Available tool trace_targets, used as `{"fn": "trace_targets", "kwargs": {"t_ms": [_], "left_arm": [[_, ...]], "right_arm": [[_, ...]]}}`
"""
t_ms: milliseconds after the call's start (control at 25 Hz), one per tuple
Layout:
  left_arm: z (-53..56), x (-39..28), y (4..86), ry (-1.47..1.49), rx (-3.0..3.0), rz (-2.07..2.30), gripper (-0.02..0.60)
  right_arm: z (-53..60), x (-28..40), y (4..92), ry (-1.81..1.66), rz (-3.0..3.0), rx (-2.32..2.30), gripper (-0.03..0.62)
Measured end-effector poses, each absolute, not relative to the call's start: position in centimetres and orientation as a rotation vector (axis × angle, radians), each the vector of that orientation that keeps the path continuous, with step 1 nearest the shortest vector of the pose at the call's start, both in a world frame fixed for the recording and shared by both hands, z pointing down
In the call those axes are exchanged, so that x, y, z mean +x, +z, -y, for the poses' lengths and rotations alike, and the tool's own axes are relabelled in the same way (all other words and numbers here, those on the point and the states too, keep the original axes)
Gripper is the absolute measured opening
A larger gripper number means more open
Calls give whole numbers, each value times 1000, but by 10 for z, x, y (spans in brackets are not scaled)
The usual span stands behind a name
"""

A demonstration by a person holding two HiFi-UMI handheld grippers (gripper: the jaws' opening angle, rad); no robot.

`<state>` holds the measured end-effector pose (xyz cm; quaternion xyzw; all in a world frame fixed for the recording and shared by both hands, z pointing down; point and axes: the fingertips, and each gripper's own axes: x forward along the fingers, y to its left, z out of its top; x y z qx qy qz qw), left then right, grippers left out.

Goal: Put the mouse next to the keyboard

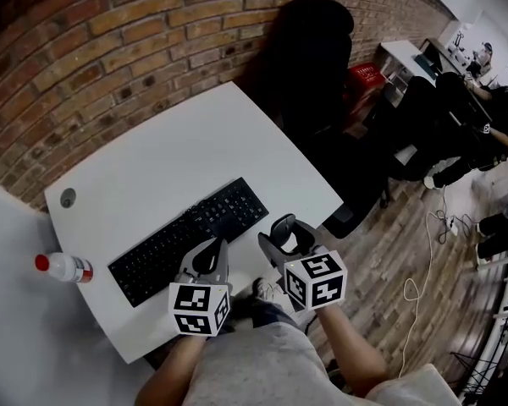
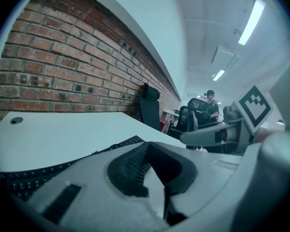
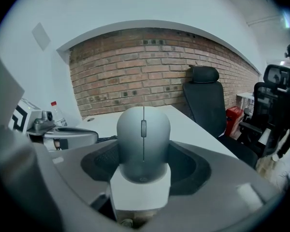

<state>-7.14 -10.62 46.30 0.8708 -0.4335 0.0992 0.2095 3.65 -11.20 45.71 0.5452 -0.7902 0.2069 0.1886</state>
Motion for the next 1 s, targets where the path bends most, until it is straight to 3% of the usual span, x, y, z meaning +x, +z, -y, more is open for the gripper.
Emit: {"fn": "trace_targets", "kwargs": {"t_ms": [1000], "left_arm": [[205, -27, 493, 276, 2207, 1446, -8]], "right_arm": [[231, 95, 534, 620, 2178, 1198, 305]]}}
